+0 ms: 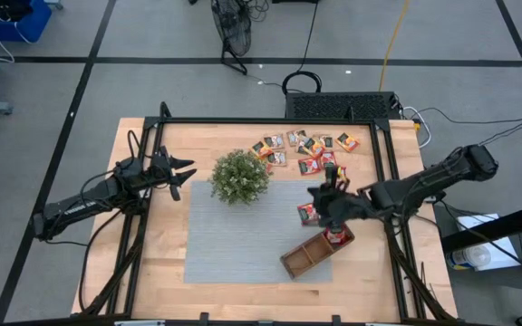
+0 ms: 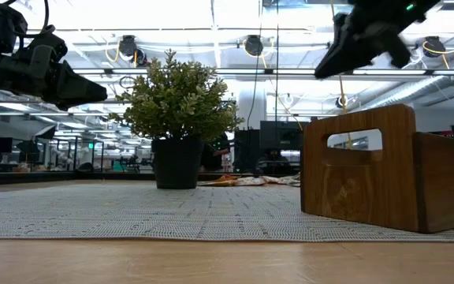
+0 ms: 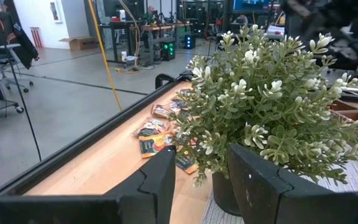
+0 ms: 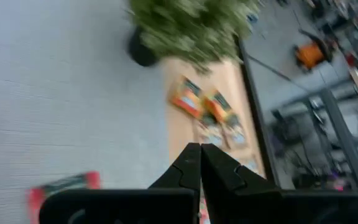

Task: Pick & Place Tea
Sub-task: Put the strawberry tea sachet into the brown organizer

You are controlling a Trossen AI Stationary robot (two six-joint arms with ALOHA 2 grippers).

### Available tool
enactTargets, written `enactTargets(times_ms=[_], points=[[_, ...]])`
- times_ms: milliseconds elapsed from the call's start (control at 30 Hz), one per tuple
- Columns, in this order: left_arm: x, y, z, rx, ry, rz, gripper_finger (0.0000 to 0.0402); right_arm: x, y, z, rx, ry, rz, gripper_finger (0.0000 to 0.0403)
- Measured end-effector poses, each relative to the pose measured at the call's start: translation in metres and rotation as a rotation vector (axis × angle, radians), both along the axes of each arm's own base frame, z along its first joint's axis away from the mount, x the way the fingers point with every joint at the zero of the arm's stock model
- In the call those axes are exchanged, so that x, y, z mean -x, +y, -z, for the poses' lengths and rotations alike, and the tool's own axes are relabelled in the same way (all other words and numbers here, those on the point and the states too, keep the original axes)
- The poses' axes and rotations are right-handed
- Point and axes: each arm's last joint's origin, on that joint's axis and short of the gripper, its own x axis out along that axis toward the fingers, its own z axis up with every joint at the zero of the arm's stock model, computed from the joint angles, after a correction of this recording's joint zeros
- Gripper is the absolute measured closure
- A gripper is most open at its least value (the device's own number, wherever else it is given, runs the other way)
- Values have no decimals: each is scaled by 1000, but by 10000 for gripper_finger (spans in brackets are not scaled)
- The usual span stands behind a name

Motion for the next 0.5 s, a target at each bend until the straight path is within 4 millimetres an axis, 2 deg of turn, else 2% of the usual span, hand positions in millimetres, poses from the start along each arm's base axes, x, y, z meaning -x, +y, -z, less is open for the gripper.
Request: enactTargets(times_ms=[300, 500], points=[[0, 0, 0, 0, 0, 0, 254, -1, -69, 9, -156, 137, 153, 403], [0, 0, 0, 0, 0, 0, 254, 5, -105, 14, -169, 157, 257, 401]])
